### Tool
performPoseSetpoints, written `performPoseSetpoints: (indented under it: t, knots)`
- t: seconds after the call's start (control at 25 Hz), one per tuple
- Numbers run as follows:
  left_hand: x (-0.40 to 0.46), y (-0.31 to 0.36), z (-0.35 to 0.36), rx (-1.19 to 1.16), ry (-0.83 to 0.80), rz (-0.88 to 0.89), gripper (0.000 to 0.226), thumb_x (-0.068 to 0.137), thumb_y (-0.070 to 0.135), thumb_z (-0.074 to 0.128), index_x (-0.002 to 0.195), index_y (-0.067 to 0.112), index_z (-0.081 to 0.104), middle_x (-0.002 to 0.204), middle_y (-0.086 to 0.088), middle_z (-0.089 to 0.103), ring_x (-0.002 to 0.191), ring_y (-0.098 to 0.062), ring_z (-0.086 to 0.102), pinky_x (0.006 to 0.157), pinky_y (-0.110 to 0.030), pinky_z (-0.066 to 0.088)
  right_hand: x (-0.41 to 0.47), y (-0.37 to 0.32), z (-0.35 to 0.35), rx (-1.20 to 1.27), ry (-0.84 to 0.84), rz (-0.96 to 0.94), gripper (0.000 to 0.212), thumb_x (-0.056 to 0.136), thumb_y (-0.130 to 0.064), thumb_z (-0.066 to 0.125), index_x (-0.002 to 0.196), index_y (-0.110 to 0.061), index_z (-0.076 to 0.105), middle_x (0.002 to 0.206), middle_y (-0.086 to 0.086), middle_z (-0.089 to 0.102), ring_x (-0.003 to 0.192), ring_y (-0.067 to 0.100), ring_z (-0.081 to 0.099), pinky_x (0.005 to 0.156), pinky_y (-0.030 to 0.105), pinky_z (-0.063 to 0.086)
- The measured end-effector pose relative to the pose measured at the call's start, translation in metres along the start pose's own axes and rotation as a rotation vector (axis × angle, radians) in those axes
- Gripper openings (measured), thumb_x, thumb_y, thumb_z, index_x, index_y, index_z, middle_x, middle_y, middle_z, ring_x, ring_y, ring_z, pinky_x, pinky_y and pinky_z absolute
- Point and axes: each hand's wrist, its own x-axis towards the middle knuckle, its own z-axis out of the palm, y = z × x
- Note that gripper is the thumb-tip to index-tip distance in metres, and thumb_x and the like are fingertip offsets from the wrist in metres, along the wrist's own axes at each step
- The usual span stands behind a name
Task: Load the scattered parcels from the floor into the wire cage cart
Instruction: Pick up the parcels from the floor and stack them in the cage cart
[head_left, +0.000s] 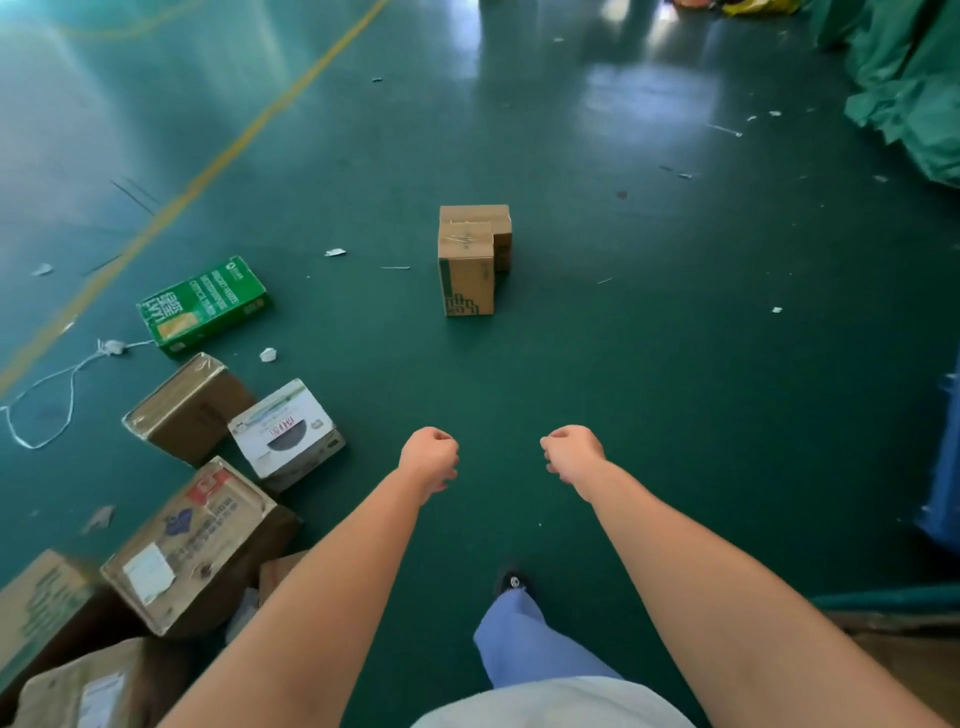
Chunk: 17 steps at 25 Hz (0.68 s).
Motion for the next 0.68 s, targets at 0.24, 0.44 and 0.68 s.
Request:
performPoseSetpoints:
  t: [0.24, 0.44, 0.68]
  knots:
    - [0.112, 0.103, -0.034, -0.007, 0.046, -0.055, 0.016, 0.095, 0.007, 0.038, 0.094, 0.010, 0.053, 0.083, -0.008, 0.055, 0.068, -0.023, 0.050, 0.058, -0.029, 0.039, 0.116, -0.119, -0.016, 0.026, -0.025, -0.005, 0.018, 0.092, -0.018, 0.050, 0.108, -0.015, 0.059, 0.094, 0.005, 0.062, 0.080, 0.023, 0.059, 0.057, 0.028, 0.039]
    - [0.211, 0.170, -0.068, -0.047, 0.052, -0.091, 0.017, 0.097, 0.007, 0.038, 0.102, 0.007, 0.054, 0.088, -0.010, 0.056, 0.063, -0.020, 0.049, 0.053, -0.028, 0.036, 0.215, -0.212, -0.018, -0.025, 0.004, -0.005, 0.017, 0.093, -0.017, 0.049, 0.107, -0.014, 0.059, 0.090, 0.006, 0.059, 0.076, 0.022, 0.054, 0.058, 0.030, 0.039]
    - [0.368, 0.278, -0.115, -0.050, 0.009, -0.097, 0.013, 0.098, 0.008, 0.037, 0.097, 0.011, 0.050, 0.082, -0.006, 0.048, 0.065, -0.018, 0.042, 0.053, -0.026, 0.034, 0.335, -0.338, -0.005, -0.040, 0.012, 0.026, 0.023, 0.094, -0.020, 0.050, 0.115, -0.013, 0.059, 0.096, 0.006, 0.060, 0.081, 0.024, 0.057, 0.061, 0.030, 0.041]
